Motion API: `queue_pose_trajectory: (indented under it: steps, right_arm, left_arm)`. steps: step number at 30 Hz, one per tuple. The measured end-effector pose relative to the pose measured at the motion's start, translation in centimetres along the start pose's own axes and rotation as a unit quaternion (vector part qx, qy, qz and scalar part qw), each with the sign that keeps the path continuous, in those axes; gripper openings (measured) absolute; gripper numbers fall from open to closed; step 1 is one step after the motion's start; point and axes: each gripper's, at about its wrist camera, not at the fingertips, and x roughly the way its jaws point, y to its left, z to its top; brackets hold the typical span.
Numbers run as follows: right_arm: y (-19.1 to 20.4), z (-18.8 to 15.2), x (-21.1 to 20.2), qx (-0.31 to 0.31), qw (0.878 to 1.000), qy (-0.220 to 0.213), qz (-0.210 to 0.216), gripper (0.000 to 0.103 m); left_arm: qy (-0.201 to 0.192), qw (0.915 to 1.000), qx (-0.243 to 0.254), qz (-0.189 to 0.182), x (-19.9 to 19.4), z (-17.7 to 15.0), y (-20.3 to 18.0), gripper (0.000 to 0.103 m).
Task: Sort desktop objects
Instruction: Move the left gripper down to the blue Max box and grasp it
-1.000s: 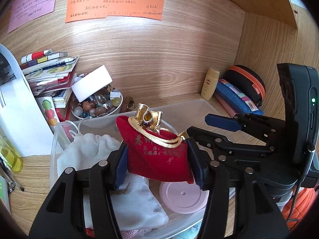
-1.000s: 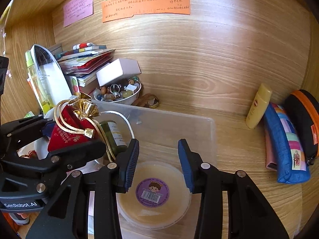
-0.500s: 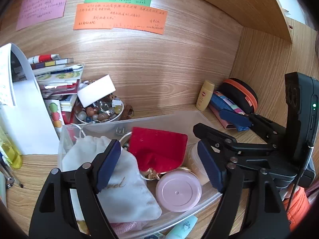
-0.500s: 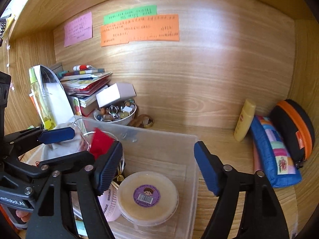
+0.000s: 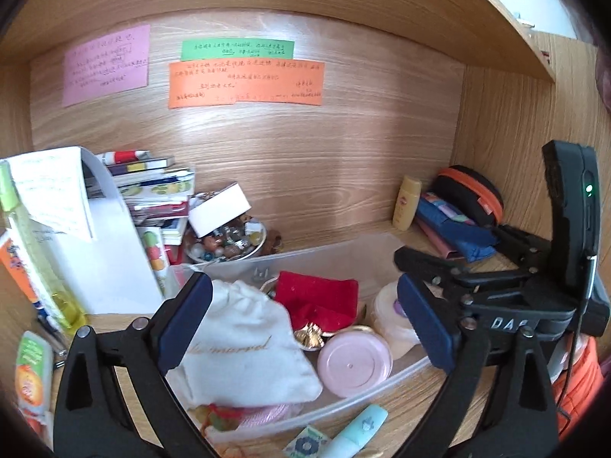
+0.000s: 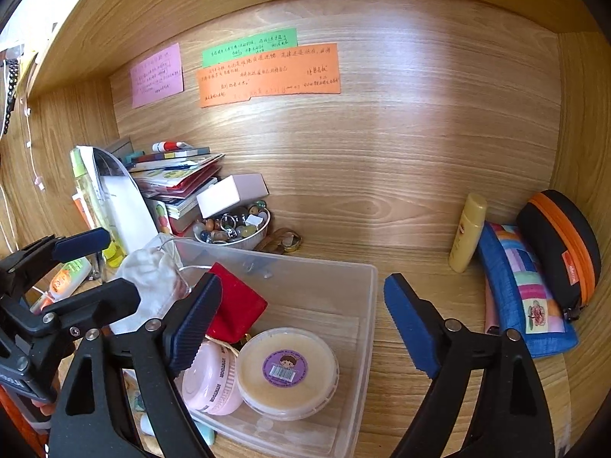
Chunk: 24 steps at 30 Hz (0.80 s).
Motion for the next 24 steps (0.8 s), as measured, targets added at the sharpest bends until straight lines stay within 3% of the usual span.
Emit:
queue_pose_trajectory:
  steps: [7,12,14,20,24]
  right_arm:
    - [-0.6,-1.5,-3.1,0.006,1.0,0.02,0.007,0.085]
    - [0.6,-4.7,-5.6,-0.021,0.999,0.024,0.002,0.085]
    - [1.5,-6.0,-6.3,-0.04,0.999,0.028,0.0,0.085]
    - [4.0,-8.9,-7.2,-0.063,0.997,0.038,0.024,0.085]
    - [5.1,-9.8,-6.8,-0.059,0.996,0.049,0.046,0.085]
  left_arm:
    - [0.02,0.9997,0.014,0.006,-2.4,-1.6,0.0,0.099]
    - [0.038,0.9991,0.019,0.009,-4.2,-4.3,0.5,0.099]
    - [0.062,0.9977,0.026,-0.006,-4.8,-5.7,0.7,0.099]
    - [0.082,0.9959,0.038,0.0,-7.0,-8.8,0.8,0.099]
    - [0.092,0.9956,0.014,-0.012,-8.0,-10.3,1.2,0.099]
